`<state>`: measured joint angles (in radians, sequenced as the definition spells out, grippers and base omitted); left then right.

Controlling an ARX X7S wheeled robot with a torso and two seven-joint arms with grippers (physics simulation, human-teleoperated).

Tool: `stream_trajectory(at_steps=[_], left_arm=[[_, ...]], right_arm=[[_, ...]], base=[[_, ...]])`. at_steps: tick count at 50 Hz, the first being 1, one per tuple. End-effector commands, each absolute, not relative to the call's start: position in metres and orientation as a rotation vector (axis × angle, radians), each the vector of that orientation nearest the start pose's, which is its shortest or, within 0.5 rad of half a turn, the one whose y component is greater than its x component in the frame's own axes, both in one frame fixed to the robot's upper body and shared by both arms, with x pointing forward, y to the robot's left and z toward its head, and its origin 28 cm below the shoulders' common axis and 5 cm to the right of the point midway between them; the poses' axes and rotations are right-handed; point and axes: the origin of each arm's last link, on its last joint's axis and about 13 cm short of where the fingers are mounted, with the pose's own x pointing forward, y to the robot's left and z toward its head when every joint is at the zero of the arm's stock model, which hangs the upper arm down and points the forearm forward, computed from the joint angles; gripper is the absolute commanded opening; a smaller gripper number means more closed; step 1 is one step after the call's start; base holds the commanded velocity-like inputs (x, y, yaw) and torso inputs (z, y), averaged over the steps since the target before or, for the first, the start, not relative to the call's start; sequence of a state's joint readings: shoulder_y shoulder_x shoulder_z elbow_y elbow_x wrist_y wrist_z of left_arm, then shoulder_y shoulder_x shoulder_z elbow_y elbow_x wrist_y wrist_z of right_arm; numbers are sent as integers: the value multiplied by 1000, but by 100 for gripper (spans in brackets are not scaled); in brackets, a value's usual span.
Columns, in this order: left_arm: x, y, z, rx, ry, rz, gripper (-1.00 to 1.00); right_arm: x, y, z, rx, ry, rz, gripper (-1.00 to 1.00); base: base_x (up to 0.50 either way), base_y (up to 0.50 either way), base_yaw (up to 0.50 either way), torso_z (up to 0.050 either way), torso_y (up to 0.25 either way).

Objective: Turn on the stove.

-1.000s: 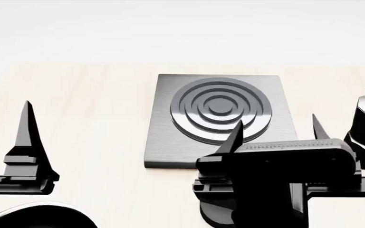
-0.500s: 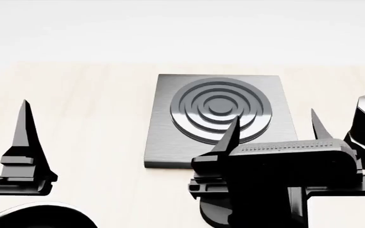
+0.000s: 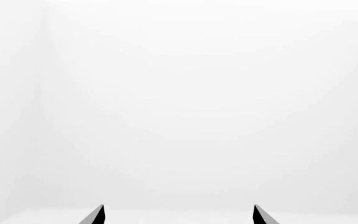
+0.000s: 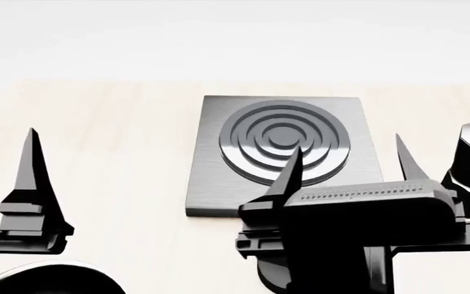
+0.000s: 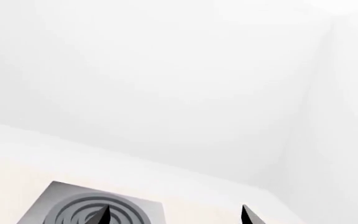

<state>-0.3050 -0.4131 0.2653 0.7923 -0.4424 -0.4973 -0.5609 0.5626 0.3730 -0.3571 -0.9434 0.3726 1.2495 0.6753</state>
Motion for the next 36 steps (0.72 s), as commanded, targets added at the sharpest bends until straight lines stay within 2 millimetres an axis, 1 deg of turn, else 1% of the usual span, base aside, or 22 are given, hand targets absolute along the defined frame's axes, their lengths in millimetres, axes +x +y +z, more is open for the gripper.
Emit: stream_trajectory(at_steps=[1,36], left_arm=[[202,198,187,-27,-435,-11,100],[194,196,194,-29,-462,-26,100]], right_arm=[[202,-83,203,-348,-226,-142,100],[196,-80,210,-381,-263,-136,100]], base=[[0,0,0,0,0],[0,0,0,0,0]])
